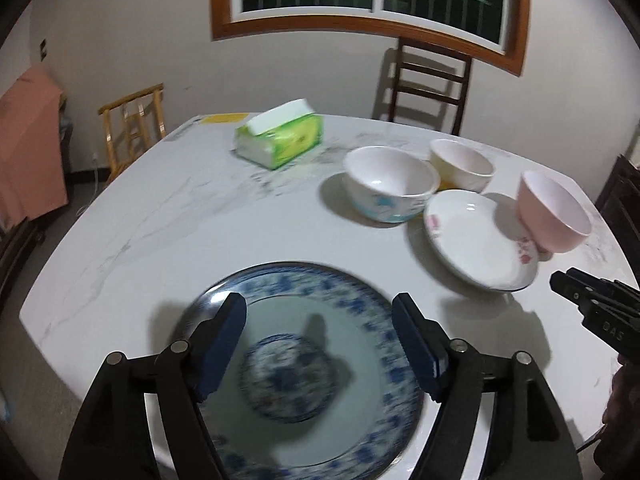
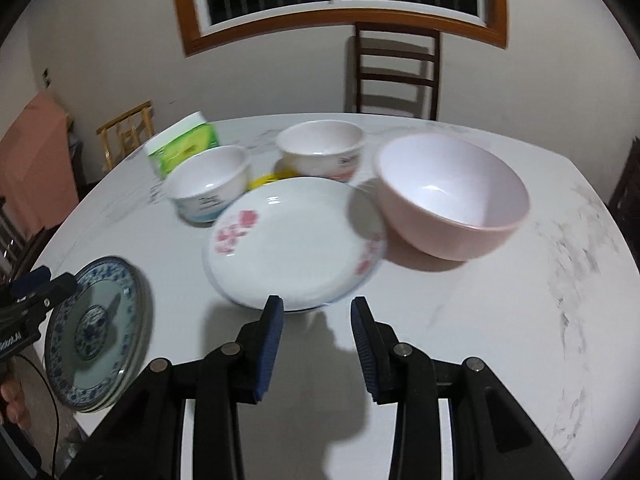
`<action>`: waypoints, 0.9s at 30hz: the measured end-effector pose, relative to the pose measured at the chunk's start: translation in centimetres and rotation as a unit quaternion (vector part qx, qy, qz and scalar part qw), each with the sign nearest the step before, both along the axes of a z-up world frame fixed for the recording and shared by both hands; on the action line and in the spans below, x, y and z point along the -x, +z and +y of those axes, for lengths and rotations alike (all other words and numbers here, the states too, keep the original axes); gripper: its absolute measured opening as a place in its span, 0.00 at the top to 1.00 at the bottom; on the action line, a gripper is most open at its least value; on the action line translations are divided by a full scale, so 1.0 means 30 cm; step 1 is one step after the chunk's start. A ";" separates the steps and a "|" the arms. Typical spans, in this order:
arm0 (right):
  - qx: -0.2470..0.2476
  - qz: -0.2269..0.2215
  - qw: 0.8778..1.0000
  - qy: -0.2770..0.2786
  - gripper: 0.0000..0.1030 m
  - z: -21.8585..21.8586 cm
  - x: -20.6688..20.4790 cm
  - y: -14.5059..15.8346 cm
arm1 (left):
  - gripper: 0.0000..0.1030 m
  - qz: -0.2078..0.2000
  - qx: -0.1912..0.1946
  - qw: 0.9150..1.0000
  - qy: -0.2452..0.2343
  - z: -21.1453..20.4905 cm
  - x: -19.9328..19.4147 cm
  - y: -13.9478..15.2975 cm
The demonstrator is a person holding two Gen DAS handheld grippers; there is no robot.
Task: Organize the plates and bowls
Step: 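Open the left gripper and pull it back from the stacked plates, then move the left gripper to the rim of the pink-flowered white plate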
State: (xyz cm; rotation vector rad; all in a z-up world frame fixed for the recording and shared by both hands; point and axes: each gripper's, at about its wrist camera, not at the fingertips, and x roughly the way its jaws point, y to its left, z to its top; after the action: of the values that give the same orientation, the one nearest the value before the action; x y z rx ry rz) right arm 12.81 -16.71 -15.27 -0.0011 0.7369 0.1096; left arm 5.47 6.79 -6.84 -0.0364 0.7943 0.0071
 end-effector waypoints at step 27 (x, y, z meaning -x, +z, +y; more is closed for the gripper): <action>-0.035 0.047 0.998 0.009 0.67 -0.154 -0.316 -0.123 | 0.33 0.075 0.033 0.996 -0.036 -0.272 -0.376 -0.124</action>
State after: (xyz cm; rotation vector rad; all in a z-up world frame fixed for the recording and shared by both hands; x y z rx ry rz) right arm 22.30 -21.32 -18.96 0.0640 0.8269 0.1522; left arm 16.74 -1.37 -10.58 -0.0710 0.9447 -0.0863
